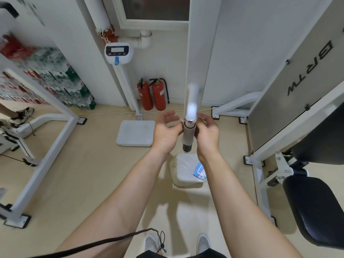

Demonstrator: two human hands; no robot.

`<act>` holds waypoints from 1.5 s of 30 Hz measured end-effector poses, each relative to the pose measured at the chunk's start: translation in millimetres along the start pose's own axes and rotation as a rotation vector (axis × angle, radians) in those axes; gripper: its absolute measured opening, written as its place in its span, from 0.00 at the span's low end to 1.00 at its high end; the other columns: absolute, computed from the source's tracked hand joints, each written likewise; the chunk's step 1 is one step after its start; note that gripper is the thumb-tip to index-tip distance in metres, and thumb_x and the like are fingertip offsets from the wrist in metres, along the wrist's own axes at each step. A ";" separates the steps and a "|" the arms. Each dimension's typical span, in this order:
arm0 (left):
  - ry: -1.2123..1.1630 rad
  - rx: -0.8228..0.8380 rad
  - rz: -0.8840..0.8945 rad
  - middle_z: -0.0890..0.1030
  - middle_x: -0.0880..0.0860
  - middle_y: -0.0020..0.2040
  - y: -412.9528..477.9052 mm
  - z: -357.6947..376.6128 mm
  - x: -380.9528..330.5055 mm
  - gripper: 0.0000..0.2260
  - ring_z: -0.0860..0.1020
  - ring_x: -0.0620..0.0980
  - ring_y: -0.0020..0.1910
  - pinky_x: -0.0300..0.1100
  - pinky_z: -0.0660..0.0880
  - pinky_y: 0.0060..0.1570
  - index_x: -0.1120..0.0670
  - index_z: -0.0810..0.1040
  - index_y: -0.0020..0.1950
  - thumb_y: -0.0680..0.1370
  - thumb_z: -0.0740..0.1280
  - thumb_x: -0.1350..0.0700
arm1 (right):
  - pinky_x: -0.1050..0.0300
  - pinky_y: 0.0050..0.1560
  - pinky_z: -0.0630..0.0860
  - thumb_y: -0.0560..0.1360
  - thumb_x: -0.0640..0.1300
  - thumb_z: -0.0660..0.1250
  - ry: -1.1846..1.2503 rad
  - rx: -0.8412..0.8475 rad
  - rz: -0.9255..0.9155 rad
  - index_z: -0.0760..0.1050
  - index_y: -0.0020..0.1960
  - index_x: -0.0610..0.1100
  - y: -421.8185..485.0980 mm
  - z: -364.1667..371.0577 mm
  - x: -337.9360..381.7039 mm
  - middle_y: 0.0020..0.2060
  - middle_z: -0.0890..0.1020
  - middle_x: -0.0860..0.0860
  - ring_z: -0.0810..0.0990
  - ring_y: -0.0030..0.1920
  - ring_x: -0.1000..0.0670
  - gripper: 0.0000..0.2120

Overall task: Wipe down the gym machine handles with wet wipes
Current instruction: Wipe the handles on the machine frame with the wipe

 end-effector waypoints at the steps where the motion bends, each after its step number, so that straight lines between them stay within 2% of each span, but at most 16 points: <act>1: 0.029 0.014 -0.004 0.80 0.50 0.59 2.7 -1.2 -0.3 0.21 0.83 0.51 0.53 0.43 0.81 0.52 0.50 0.73 0.63 0.74 0.75 0.62 | 0.51 0.46 0.77 0.78 0.37 0.63 -0.003 0.024 0.003 0.79 0.51 0.45 -0.9 1.0 -0.8 0.43 0.85 0.42 0.82 0.41 0.47 0.07; 6: 0.225 0.229 -0.002 0.82 0.50 0.62 15.2 -5.0 -11.3 0.24 0.82 0.38 0.50 0.35 0.76 0.51 0.52 0.73 0.71 0.75 0.71 0.63 | 0.58 0.44 0.74 0.81 0.44 0.59 0.101 0.153 0.049 0.77 0.61 0.44 -4.7 8.0 2.8 0.39 0.83 0.47 0.81 0.40 0.50 0.12; 8: 0.301 0.245 -0.003 0.84 0.52 0.56 18.3 -10.3 -13.3 0.22 0.82 0.45 0.52 0.36 0.75 0.52 0.52 0.76 0.67 0.73 0.72 0.62 | 0.60 0.42 0.74 0.83 0.47 0.55 0.119 0.210 0.077 0.76 0.61 0.46 -6.3 12.1 4.9 0.38 0.84 0.47 0.82 0.38 0.52 0.14; 11: 0.377 0.191 0.015 0.77 0.50 0.42 16.3 -24.3 -10.8 0.15 0.77 0.47 0.41 0.36 0.74 0.44 0.52 0.81 0.57 0.70 0.74 0.58 | 0.57 0.47 0.73 0.84 0.50 0.50 0.121 0.252 0.087 0.74 0.63 0.46 -7.1 11.6 2.9 0.40 0.86 0.48 0.82 0.43 0.51 0.18; 14: 0.319 0.111 -0.002 0.70 0.49 0.35 5.9 -40.1 -4.1 0.06 0.73 0.49 0.37 0.47 0.77 0.43 0.53 0.79 0.42 0.73 0.76 0.59 | 0.56 0.51 0.72 0.85 0.51 0.48 0.132 0.248 0.091 0.75 0.60 0.46 -10.7 8.4 -1.1 0.42 0.87 0.50 0.82 0.49 0.49 0.19; 17: 0.337 0.099 0.029 0.77 0.47 0.36 -11.8 -43.4 2.7 0.11 0.76 0.46 0.37 0.41 0.74 0.42 0.53 0.77 0.40 0.70 0.77 0.52 | 0.51 0.56 0.70 0.79 0.51 0.54 0.125 0.260 0.055 0.73 0.66 0.38 -15.6 4.4 -6.3 0.56 0.83 0.39 0.79 0.57 0.42 0.23; 20: 0.347 0.088 0.108 0.78 0.43 0.33 -32.0 -27.9 0.1 0.10 0.76 0.41 0.35 0.33 0.71 0.39 0.52 0.78 0.36 0.72 0.77 0.54 | 0.48 0.59 0.67 0.70 0.44 0.55 0.105 0.349 0.002 0.70 0.67 0.34 -18.7 -2.0 -9.2 0.62 0.77 0.33 0.76 0.60 0.41 0.28; 25: 0.258 0.152 0.115 0.84 0.48 0.35 -50.1 1.2 -13.5 0.06 0.79 0.42 0.35 0.42 0.78 0.41 0.55 0.85 0.39 0.77 0.71 0.58 | 0.58 0.41 0.70 0.64 0.32 0.58 -0.083 0.502 -0.110 0.72 0.63 0.37 -24.9 -9.0 -14.3 0.48 0.78 0.47 0.74 0.47 0.48 0.27; 27: 0.266 0.259 0.094 0.87 0.51 0.45 -50.5 0.1 -15.8 0.07 0.82 0.44 0.43 0.40 0.77 0.49 0.54 0.87 0.47 0.76 0.69 0.59 | 0.59 0.42 0.74 0.65 0.30 0.62 -0.216 0.536 -0.175 0.69 0.62 0.39 -24.6 -8.1 -15.7 0.47 0.77 0.48 0.75 0.45 0.51 0.25; 30: 0.395 0.448 0.128 0.86 0.49 0.55 -54.6 -2.8 -23.9 0.13 0.82 0.44 0.57 0.38 0.77 0.59 0.51 0.86 0.57 0.77 0.67 0.63 | 0.60 0.34 0.71 0.64 0.30 0.66 -0.269 0.540 -0.187 0.66 0.49 0.41 -22.3 2.5 -9.0 0.34 0.72 0.51 0.70 0.34 0.54 0.17; 33: 0.442 0.173 0.319 0.87 0.48 0.43 -42.7 -16.1 -45.1 0.06 0.84 0.46 0.47 0.46 0.79 0.50 0.51 0.86 0.44 0.75 0.70 0.53 | 0.63 0.31 0.67 0.67 0.31 0.73 -0.258 0.480 -0.167 0.72 0.41 0.33 -15.5 13.1 -2.2 0.29 0.73 0.48 0.68 0.30 0.55 0.09; 34: 0.428 0.112 0.335 0.86 0.47 0.44 -39.4 -17.6 -51.3 0.07 0.83 0.44 0.47 0.45 0.79 0.50 0.51 0.85 0.47 0.74 0.72 0.49 | 0.61 0.32 0.66 0.68 0.35 0.74 -0.286 0.478 -0.166 0.76 0.39 0.34 -12.7 14.7 -0.4 0.29 0.73 0.47 0.69 0.31 0.53 0.07; 36: 0.395 0.138 0.284 0.85 0.44 0.51 -30.1 -11.8 -54.8 0.17 0.82 0.41 0.53 0.41 0.78 0.55 0.50 0.82 0.58 0.72 0.75 0.45 | 0.56 0.31 0.63 0.65 0.42 0.70 -0.371 0.474 -0.112 0.78 0.29 0.45 -7.2 16.1 0.4 0.25 0.72 0.49 0.68 0.30 0.51 0.06; 38: 0.372 0.186 0.244 0.86 0.45 0.50 -23.2 0.0 -52.7 0.17 0.83 0.42 0.53 0.45 0.79 0.58 0.51 0.82 0.58 0.72 0.77 0.47 | 0.57 0.30 0.64 0.64 0.43 0.65 -0.442 0.483 -0.129 0.72 0.24 0.52 1.0 16.9 -8.9 0.22 0.71 0.56 0.67 0.27 0.51 0.10; 40: 0.398 0.143 0.285 0.85 0.44 0.45 -18.3 7.7 -50.9 0.13 0.83 0.44 0.49 0.47 0.79 0.55 0.49 0.83 0.53 0.72 0.78 0.48 | 0.58 0.31 0.65 0.64 0.47 0.65 -0.481 0.426 -0.137 0.70 0.28 0.51 8.4 13.2 -31.6 0.23 0.71 0.56 0.67 0.27 0.53 0.08; 45: 0.370 0.146 0.306 0.84 0.43 0.44 -7.9 6.8 -48.9 0.11 0.81 0.43 0.49 0.39 0.74 0.48 0.50 0.84 0.51 0.72 0.78 0.47 | 0.54 0.35 0.61 0.72 0.47 0.72 -0.506 0.267 -0.074 0.59 0.31 0.48 19.0 -4.6 -79.9 0.25 0.63 0.53 0.62 0.30 0.49 0.23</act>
Point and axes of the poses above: each hand's wrist, its own y-axis towards the middle knuckle, its own z-axis out of the palm, x = y × z, the point moved 4 cm from there along y, towards the middle knuckle
